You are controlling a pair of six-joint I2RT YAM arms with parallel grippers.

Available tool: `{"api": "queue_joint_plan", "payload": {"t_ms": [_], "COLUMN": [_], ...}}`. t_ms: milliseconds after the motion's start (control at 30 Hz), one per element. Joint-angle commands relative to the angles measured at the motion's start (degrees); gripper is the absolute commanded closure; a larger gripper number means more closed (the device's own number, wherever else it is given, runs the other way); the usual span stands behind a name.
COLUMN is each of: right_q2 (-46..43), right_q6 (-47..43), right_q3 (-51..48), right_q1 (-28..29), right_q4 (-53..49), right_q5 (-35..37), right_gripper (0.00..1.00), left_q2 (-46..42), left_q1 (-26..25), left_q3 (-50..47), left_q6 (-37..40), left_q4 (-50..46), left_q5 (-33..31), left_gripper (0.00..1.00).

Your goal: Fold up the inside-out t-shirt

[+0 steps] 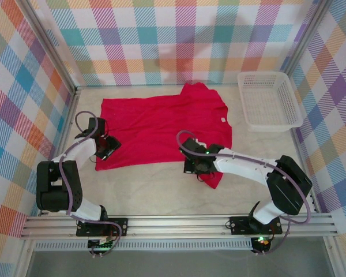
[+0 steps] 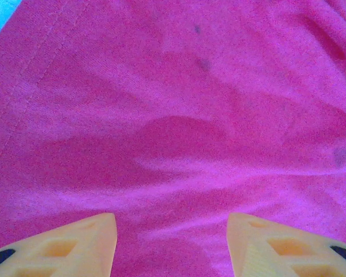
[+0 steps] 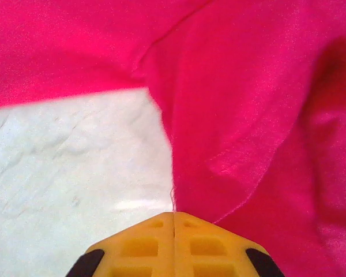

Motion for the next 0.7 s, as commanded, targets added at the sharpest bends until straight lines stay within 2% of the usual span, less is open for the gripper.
{"api": "queue_joint_plan", "payload": {"t_ms": [0,33,67,100,167,267,367,433,533,667], "right_q2": [1.5,2.0,2.4,2.6,2.1,-0.7,-3.3,-4.3,-3.7,-0.6], "right_q6": [5.8,6.8,7.6,8.0,8.4,7.7,4.9,2.9,1.5,0.3], "right_q3": [1.0,0.5,0.1,-0.2,-0.1,0.3,-0.6,-3.2,-5.7,-5.7], "right_q1": [5.2,6.6,7.8,8.5,9.2,8.8,4.9,1.4,-2.9,-5.6], "right_q4": [-2.0,-2.2,-2.4,-2.7,-5.0,-9.3,-9.3,-5.0,0.2,5.1], "right_q5": [-0.4,-0.5,-0.6,-0.8,0.0,5.2,7.8,5.8,2.7,-0.3], "right_gripper": [1.00,0.99,0.90,0.85,0.81,0.50,0.48,0.47,0.36,0.35], "left_q2": [1.6,1.8,1.9,2.0,1.9,1.7,1.6,1.7,1.9,1.8], "left_q1": [0.4,0.3,0.4,0.3,0.4,0.4,0.4,0.4,0.4,0.4], "left_q3": [0.7,0.6,0.7,0.6,0.8,1.4,1.6,1.6,1.5,1.4], "left_q6": [1.1,1.1,1.0,1.0,1.1,1.4,1.1,1.0,0.8,1.1], "left_q4": [-0.3,-0.3,-0.3,-0.3,-0.5,-1.3,-1.1,-0.9,-0.7,-0.8], "left_q5": [-0.4,-0.3,-0.2,-0.2,-0.3,-0.7,-0.2,0.2,0.5,0.2], "left_gripper": [0.46,0.46,0.46,0.46,0.46,0.46,0.46,0.46,0.46,0.46]}}
